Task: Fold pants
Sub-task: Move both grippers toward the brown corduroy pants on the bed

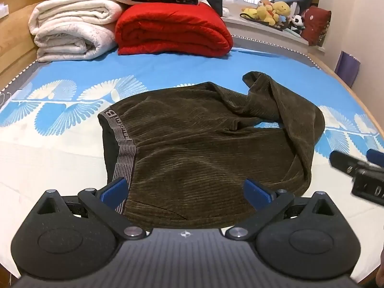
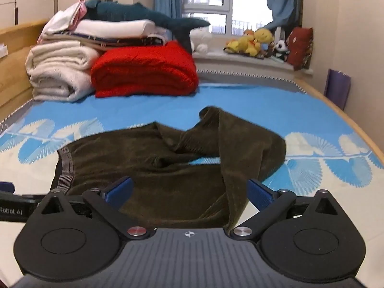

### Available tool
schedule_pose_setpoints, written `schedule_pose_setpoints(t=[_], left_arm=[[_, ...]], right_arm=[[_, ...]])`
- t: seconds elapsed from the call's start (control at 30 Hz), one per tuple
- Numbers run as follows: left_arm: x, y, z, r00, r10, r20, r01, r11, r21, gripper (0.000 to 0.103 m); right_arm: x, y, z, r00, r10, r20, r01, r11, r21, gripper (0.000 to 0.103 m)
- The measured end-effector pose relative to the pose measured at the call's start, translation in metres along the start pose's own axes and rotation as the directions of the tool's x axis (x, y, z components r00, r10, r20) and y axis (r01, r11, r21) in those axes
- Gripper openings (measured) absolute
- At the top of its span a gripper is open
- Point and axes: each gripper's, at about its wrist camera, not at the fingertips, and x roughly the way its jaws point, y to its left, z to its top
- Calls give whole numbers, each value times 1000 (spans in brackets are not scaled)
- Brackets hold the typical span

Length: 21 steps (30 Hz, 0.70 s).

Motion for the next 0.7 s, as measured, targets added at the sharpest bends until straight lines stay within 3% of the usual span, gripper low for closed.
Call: schedule_pose_setpoints(t=[0.33,0.7], left_arm=[[3,-15,-1,999,-30,-16,30,999,21,102],[7,-21,-3,999,-29,-26,30,999,25,102]], right_arm=[[8,14,-3,998,32,-50,-32,999,0,94],[12,17,-4,999,5,-54,-4,1000,17,86]])
